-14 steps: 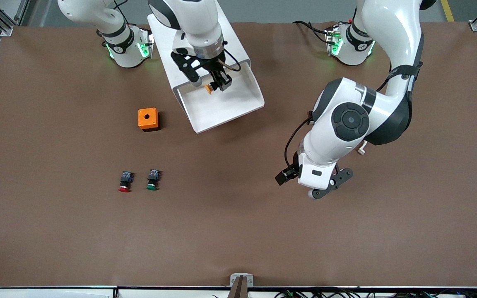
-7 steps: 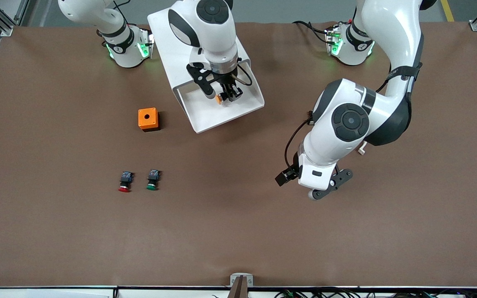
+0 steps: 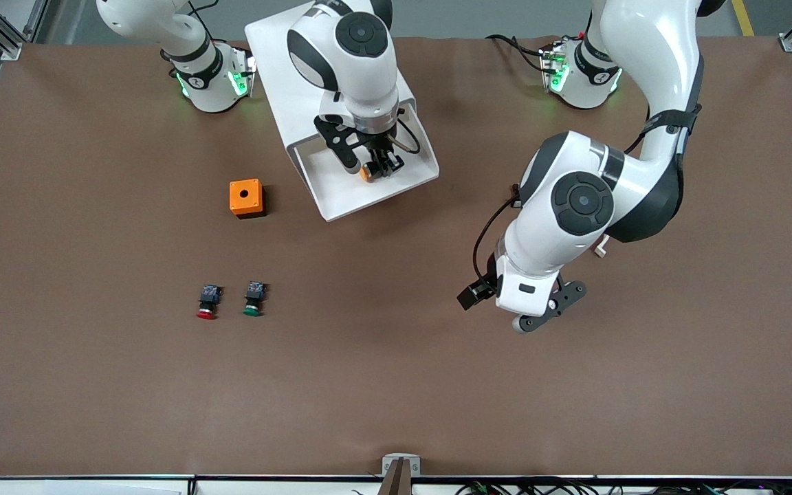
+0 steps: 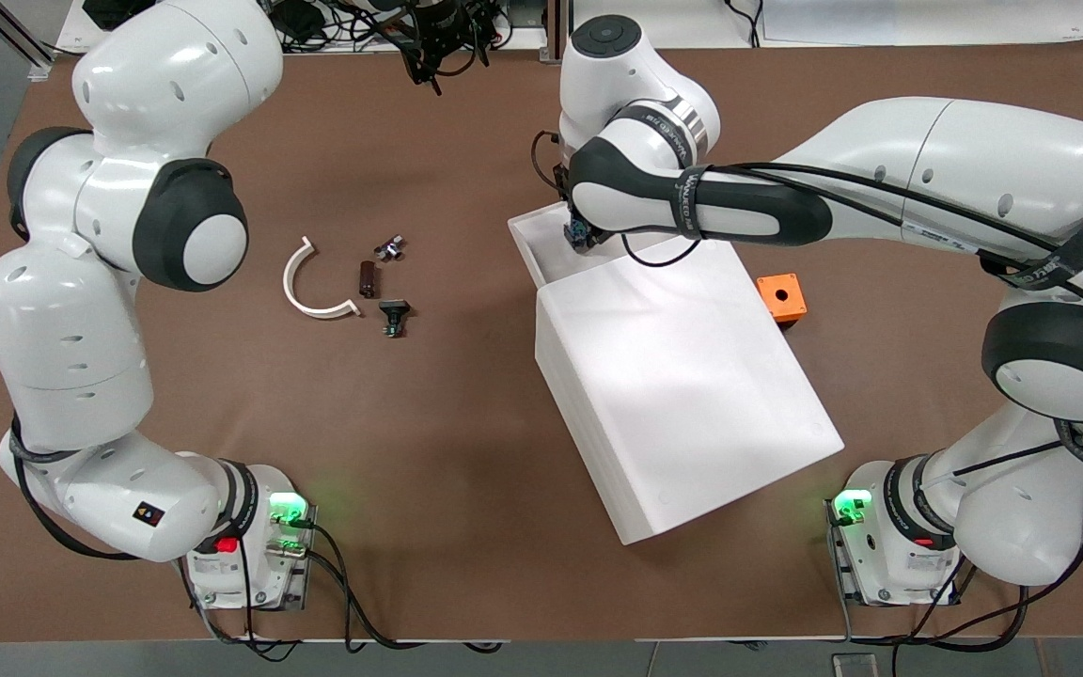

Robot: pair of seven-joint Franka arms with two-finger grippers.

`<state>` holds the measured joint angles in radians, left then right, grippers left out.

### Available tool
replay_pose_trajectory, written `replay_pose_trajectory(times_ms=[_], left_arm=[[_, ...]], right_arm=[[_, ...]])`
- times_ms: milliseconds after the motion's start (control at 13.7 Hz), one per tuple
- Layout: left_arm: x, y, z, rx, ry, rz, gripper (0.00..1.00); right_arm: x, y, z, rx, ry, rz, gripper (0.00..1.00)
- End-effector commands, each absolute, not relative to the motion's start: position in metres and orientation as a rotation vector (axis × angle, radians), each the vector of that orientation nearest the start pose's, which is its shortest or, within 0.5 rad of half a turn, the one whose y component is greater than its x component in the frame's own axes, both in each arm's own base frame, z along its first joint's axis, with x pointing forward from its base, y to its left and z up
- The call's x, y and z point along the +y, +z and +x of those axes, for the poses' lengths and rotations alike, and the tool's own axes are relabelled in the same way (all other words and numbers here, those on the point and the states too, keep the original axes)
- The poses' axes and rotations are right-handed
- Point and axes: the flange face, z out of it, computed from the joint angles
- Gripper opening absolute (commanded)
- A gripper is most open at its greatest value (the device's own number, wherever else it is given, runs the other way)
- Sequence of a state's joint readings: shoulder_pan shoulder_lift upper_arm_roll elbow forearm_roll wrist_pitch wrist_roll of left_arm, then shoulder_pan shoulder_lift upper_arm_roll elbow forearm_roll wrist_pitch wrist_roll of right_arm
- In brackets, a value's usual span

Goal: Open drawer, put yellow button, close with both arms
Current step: 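Open the right gripper to release the button in the drawer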

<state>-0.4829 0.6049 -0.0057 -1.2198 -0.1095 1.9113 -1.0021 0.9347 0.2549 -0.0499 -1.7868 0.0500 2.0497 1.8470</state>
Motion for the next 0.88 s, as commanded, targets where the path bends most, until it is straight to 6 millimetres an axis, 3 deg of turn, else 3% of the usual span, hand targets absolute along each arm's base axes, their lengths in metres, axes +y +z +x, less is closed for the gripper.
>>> replay_pose_trajectory(times_ms=[0,365,657,803], left_arm=[[-0.349,0.432,0.648,-0.849,-0.02,-3.16,0.99],[-0.35,0.431,0.647,-0.847,-0.018,-3.159,0.99],[-0.357,0.424,0.641,-0.827,0.003,-3.155,0.99],[-0.372,0.416,0.629,-0.797,0.027,-3.151,0.99]], right_arm=[[0.491,0.417,0.399,1.509,0.014,-2.733,1.0],[0.485,0.44,0.418,1.467,0.005,-2.716,1.0],[0.456,0.458,0.446,1.356,0.032,-2.81,1.0],[0.438,0.464,0.46,1.3,0.049,-2.859,1.0]])
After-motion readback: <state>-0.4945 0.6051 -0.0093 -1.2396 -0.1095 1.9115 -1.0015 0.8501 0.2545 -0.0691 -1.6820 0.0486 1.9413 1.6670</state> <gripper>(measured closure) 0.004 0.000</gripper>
